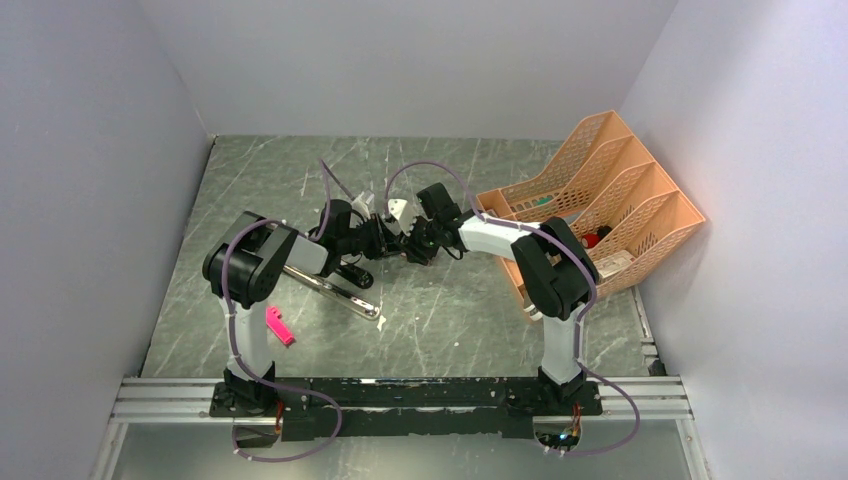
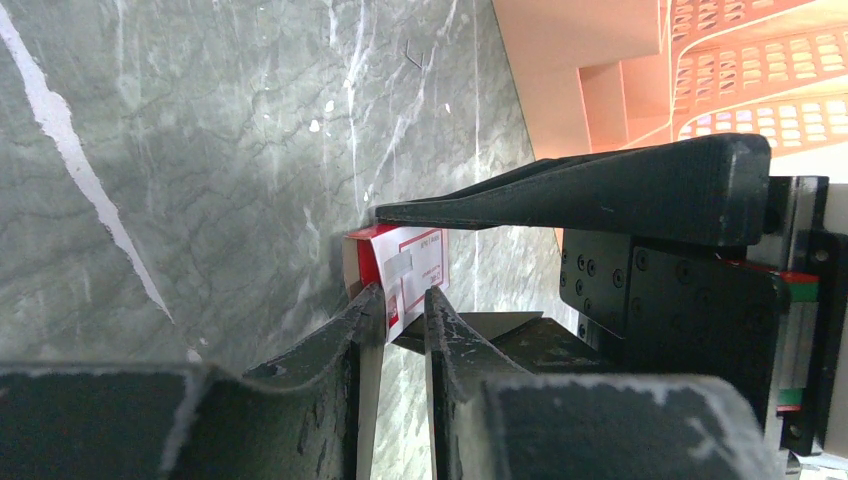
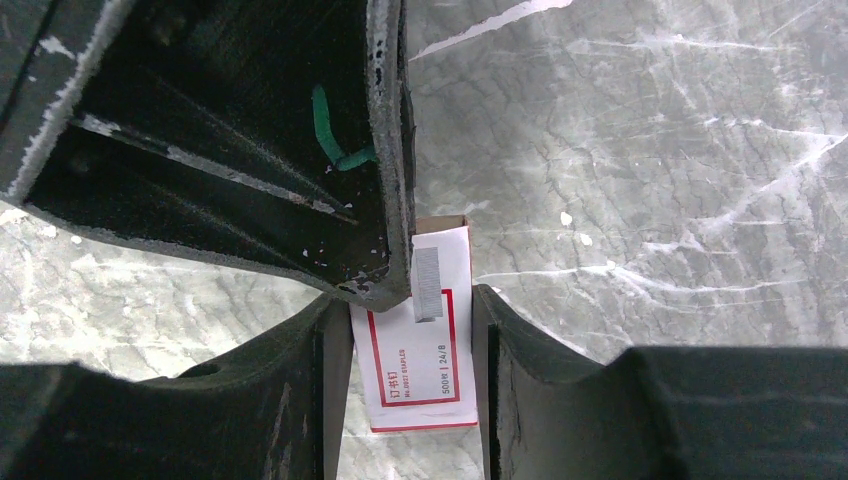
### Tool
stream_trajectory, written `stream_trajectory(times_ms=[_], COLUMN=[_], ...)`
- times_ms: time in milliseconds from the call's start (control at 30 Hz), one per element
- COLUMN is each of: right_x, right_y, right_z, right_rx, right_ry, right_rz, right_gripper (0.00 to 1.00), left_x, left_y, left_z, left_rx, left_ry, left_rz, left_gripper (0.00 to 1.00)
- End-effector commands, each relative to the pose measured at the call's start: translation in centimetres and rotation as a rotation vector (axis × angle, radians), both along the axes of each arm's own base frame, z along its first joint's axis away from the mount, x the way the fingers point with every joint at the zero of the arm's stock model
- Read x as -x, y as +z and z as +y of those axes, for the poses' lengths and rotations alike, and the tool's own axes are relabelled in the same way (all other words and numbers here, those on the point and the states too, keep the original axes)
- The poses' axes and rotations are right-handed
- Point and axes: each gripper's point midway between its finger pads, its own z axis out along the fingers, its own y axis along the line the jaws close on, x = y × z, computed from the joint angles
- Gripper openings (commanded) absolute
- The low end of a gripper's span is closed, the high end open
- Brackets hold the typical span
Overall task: Load the staples into the stapler
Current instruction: Open the staple box at the center of the board.
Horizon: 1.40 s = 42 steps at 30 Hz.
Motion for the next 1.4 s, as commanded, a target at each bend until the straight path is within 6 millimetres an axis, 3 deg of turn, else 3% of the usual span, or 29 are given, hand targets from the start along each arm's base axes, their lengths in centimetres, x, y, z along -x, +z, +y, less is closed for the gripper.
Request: stream_trajectory(times_ms=[0, 367, 633, 700, 1033, 1367], right_x=[0.6, -0.4, -0.7, -0.5, 0.5, 1.3], right_y=[-1.2, -0.3, 0.3, 0.1, 0.0, -0.9], right_z=[0.3, 1.4, 1.5, 1.4, -1.6, -4.8], right_rx=[0.023, -0.002, -0.017, -0.01, 0.045, 0.091], right_ry=[0.032, 0.04, 0.042, 0.043, 0.004, -0.024], right_rz=[0.002, -0.042, -0.069, -0.066, -0.039, 0.015], right_gripper=[0.44, 0.45, 0.45, 0.46, 0.57, 0.59], left_x=[1.9, 2.1, 2.2, 2.2, 1.0, 0.3], left_y=[1.1, 1.0, 0.8, 0.8, 1.4, 1.2], left_z=[-2.2, -2.4, -2.4, -2.4, -1.0, 0.0], left_rx=[0.056, 0.055, 0.057, 0.054, 0.038, 0.016], left_ry=[-0.115, -0.123, -0.125, -0.124, -0.091, -0.072], left_rz=[-0.02, -0.017, -0.009, -0.008, -0.026, -0.032], left_gripper=[0.25, 0.25, 0.08, 0.07, 0.07, 0.07])
